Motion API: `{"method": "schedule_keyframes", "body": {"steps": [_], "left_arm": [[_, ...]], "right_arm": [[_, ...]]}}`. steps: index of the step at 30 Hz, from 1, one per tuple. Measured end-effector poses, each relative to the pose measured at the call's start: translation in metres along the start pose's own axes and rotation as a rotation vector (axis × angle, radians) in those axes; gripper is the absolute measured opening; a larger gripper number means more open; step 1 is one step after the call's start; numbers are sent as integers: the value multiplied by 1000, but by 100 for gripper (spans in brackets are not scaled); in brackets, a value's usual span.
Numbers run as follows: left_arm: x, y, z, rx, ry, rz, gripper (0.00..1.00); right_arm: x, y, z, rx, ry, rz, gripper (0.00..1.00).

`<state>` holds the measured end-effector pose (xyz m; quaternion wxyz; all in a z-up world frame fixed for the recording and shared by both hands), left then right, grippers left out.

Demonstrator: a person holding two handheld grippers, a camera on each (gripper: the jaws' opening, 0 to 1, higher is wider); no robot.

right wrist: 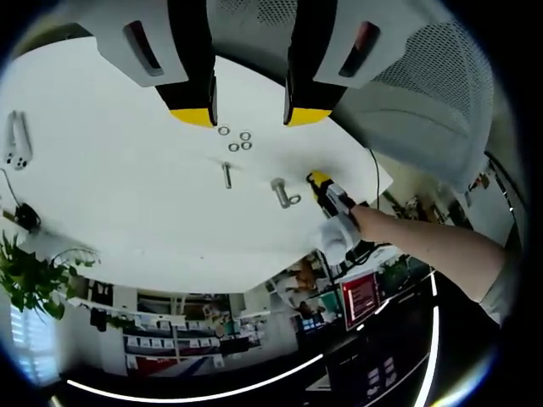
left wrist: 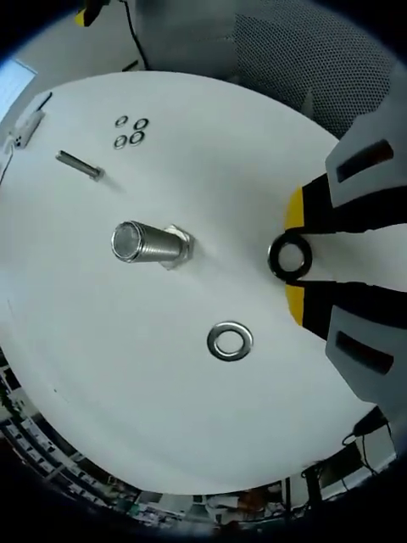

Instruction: Place the washer onto the threaded stud by aligning its center hole with the stud, sliding it down to the base, and recovering from edge contact or off-axis alignment until the washer reaches the visible bottom stop.

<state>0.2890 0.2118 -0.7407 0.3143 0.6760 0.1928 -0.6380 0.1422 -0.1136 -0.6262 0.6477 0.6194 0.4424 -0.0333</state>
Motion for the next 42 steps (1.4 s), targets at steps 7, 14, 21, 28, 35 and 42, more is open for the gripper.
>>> {"method": "schedule_keyframes", "body": {"steps": [7, 14, 21, 28, 35, 42], "left_arm": [[-8, 2, -1, -6, -5, 36, 18], [-25, 11, -2, 26, 2, 95, 18], [-46, 28, -1, 49, -2, 161, 18], [-59, 46, 1, 78, -4, 198, 18], [-64, 64, 7, 112, -15, 215, 18], [-58, 75, 10, 138, -20, 204, 18]], "right_arm": [[0, 0, 0, 1, 1, 1, 34], [0, 0, 0, 0, 3, -3, 34], [1, 0, -1, -7, 8, -10, 34], [1, 0, -1, -9, 12, -7, 34], [1, 0, -1, -7, 10, -1, 34], [0, 0, 0, -3, 9, 2, 34]]}}
Point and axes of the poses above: the point that each gripper's makers call its tool centre point, and the gripper's own axes: x roughly forward along the fingers, z roughly to its right, y roughly out of its top, the point moved 10 cm from there along -x, roughly backward along the fingers, and after that the axes turned 2 degrees about -x, right-handed, at the moved point
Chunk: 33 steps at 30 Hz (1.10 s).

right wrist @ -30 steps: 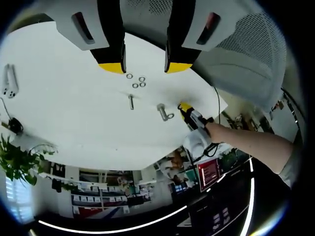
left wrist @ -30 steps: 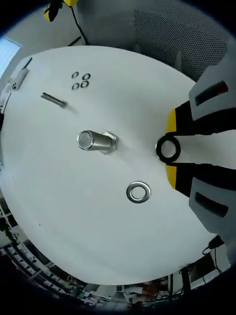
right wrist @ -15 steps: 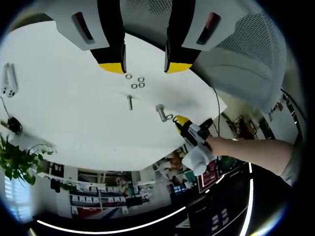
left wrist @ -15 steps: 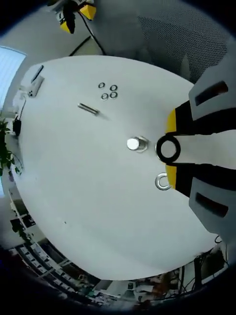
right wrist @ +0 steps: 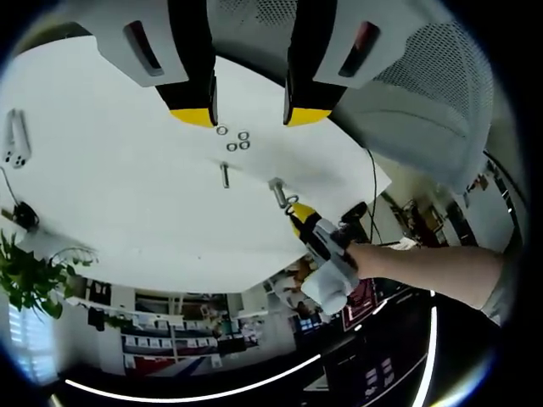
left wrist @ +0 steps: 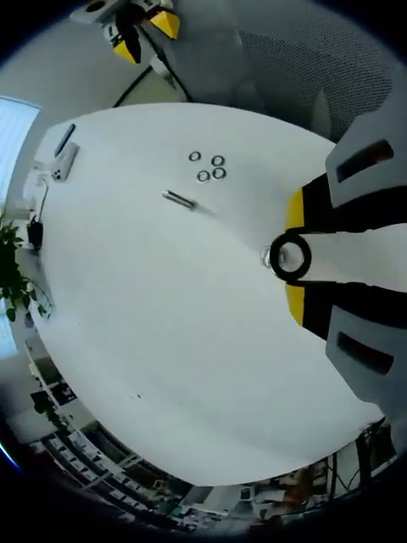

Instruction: Place the washer onto the threaded stud by aligning its center hole with the stud, sliding it down to the base, and recovering from edge contact or off-axis alignment until the washer reaches the visible bottom stop.

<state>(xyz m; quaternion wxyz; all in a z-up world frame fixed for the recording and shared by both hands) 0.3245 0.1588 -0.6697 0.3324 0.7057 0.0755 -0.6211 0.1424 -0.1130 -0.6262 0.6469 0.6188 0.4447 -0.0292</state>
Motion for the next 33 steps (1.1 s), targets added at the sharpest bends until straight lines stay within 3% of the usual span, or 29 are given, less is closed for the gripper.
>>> {"method": "schedule_keyframes", "body": {"steps": [17, 33], "left_arm": [[14, 8, -1, 66, -12, -51, 18], [47, 6, -1, 121, -21, -131, 18]], "right_arm": [[-1, 0, 1, 10, -10, 5, 33], [-1, 0, 2, 17, -21, -1, 33]]}}
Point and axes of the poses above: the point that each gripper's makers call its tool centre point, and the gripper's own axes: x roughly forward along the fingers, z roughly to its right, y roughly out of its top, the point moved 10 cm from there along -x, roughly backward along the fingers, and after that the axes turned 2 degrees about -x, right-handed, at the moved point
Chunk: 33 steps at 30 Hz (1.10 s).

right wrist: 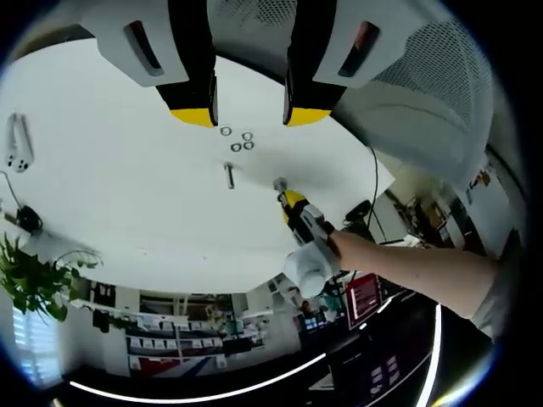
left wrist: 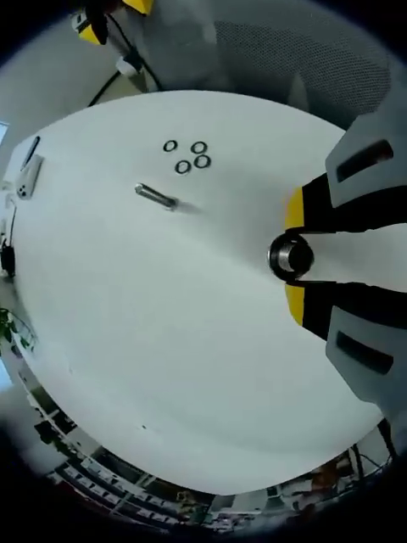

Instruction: Place the washer onto the threaded stud by aligning its center hole with the stud, sliding it down to the base, and recovering from edge contact or off-axis alignment until the washer reaches the visible bottom stop.

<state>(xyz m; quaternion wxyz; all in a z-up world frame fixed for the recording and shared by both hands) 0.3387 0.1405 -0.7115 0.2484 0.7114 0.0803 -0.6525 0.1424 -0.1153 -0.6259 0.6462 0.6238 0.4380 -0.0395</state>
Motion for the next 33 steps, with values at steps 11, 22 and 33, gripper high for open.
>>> {"method": "schedule_keyframes", "body": {"steps": [11, 22, 33], "left_arm": [[16, -3, -1, 6, 1, -24, 19], [17, -6, 0, 18, -17, -11, 20], [7, -15, -5, -7, -10, 23, 28]], "right_arm": [[0, 0, 0, 3, -3, -1, 33], [0, 0, 0, 0, -2, 1, 33], [1, 1, 0, -4, 4, 0, 33]]}}
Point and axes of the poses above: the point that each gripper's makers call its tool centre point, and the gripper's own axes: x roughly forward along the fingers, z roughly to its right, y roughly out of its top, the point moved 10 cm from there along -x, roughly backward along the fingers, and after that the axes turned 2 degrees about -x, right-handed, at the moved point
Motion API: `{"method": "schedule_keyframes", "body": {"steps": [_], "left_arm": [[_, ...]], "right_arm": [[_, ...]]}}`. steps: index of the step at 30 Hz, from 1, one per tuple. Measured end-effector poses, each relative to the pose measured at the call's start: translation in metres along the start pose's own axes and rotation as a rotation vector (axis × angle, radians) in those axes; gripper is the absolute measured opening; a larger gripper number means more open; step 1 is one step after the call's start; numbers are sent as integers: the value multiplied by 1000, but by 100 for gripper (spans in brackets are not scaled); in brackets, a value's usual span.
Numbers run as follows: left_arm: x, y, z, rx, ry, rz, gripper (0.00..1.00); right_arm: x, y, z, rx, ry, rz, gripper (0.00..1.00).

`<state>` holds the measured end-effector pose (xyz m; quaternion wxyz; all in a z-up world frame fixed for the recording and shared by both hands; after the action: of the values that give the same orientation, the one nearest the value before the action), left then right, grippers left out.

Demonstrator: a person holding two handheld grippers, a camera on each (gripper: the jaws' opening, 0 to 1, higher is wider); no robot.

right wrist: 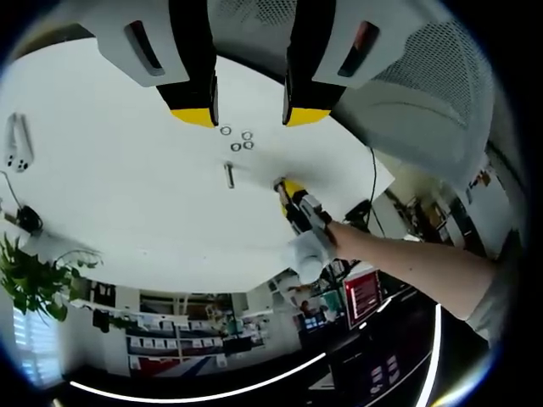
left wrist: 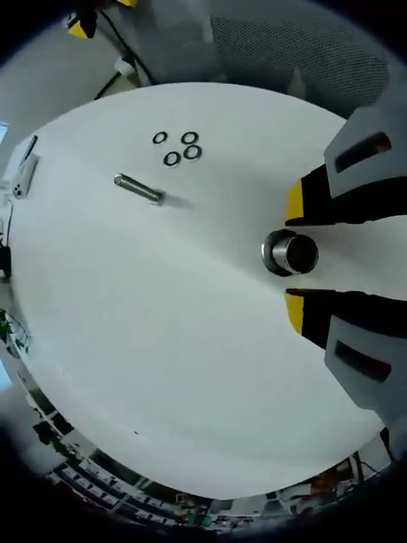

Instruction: Place the washer onto the threaded stud by aligning its center hole with the stud, sliding it down to the base, and recovering from edge contact or off-axis alignment until the washer reaches the visible bottom stop.

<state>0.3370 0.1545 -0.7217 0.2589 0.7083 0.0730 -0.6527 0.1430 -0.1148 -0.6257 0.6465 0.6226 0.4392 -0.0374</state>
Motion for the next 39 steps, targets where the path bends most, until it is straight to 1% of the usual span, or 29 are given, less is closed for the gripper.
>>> {"method": "schedule_keyframes", "body": {"steps": [3, 5, 6, 9, 11, 15, 17, 20, 23, 26, 28, 32, 36, 39], "left_arm": [[-3, -10, -7, -12, 13, 12, 27], [-4, -18, -13, -50, 22, 1, 27], [-4, -20, -14, -58, 23, 1, 27], [-5, -31, -27, -109, 44, 3, 27], [-6, -36, -32, -149, 53, 9, 27], [-6, -43, -40, -176, 83, 1, 28], [-6, -46, -43, -187, 92, -6, 28], [-6, -48, -46, -206, 95, -1, 28], [-3, -50, -49, -206, 96, -6, 28], [0, -54, -55, -206, 83, -27, 28], [0, -55, -56, -218, 71, -22, 27], [2, -54, -55, -210, 64, -19, 27], [6, -56, -55, -210, 50, -31, 26], [7, -55, -54, -205, 41, -26, 24]], "right_arm": [[0, 0, 0, 0, -1, 0, 33], [0, 0, 0, 2, 0, 0, 33], [0, 0, 0, 0, 0, 1, 33], [0, 0, 0, 1, 0, 0, 33], [0, 0, 0, 2, -1, 1, 33], [0, 0, 0, 1, -2, -2, 33], [1, 0, 0, 1, -3, -4, 33], [1, 0, 1, 1, -4, -5, 33], [1, -1, 1, 1, -6, -7, 33], [1, -1, 1, 0, -5, -10, 33], [1, -1, 1, 0, -5, -10, 33], [1, -1, 1, 2, -7, -10, 32], [1, -1, 1, -1, -8, -14, 32], [1, -1, 1, 0, -9, -13, 32]]}}
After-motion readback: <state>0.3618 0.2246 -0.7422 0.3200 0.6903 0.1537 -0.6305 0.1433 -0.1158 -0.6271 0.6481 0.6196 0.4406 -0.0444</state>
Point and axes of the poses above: the point that each gripper's makers call its tool centre point, and the gripper's own axes: x roughly forward along the fingers, z roughly to its right, y roughly out of its top, the point moved 10 cm from there along -x, roughly backward along the fingers, and after that the axes turned 2 degrees about -x, right-handed, at the moved point
